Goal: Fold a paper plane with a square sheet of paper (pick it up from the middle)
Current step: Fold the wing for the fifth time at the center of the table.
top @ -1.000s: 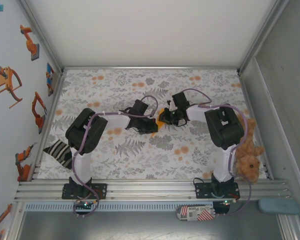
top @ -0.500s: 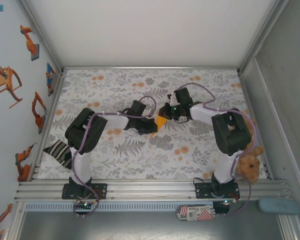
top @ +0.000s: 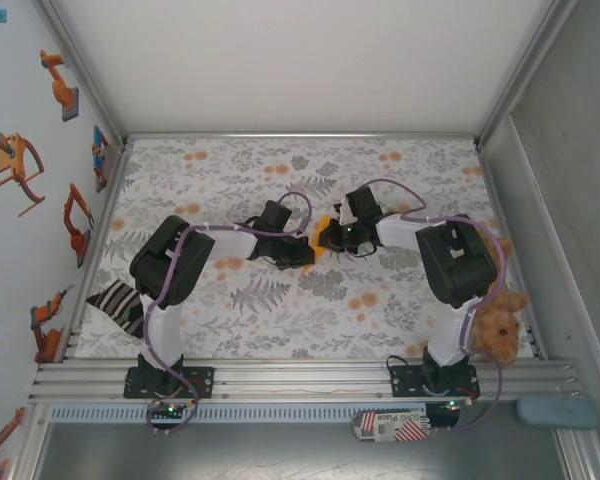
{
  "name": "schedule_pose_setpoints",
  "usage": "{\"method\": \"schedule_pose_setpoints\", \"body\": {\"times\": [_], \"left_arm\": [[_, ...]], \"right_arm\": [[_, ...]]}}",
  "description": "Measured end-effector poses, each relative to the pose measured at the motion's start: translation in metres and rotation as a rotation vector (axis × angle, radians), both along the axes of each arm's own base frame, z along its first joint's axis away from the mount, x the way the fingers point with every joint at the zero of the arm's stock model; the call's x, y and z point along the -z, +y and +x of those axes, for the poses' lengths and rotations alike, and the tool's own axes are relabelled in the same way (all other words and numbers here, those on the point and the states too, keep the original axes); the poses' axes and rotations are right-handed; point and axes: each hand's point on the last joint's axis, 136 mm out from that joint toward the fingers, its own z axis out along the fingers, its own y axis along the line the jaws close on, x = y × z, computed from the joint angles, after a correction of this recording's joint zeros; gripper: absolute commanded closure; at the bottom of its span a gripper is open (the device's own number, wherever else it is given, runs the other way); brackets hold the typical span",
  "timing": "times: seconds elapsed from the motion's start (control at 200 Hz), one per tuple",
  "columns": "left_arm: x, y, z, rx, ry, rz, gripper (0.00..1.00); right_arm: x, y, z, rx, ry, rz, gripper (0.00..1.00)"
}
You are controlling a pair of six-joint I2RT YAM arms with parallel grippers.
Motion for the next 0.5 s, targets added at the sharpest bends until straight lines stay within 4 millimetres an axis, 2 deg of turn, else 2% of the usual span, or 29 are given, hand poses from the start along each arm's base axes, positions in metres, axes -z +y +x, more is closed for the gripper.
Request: {"method": "schedule_pose_setpoints", "body": {"times": [0.145,0.32,0.501], "left_arm": [[0.0,0.0,0.0,0.001,0.0,-0.001,0.99],[-0.003,0.0,0.0,-0.001,-0.002,-0.001,0.94],[-0.01,0.0,0.003,-0.003,0.002,0.002,0.93]], "right_arm": [[0.011,-0.001,-0.001,0.003,0.023,-0.018,1.0],[0.012,-0.002,-0.001,0.006,0.023,-0.027,1.0],[0.012,-0.002,-0.001,0.008,0.021,-0.033,1.0]]}}
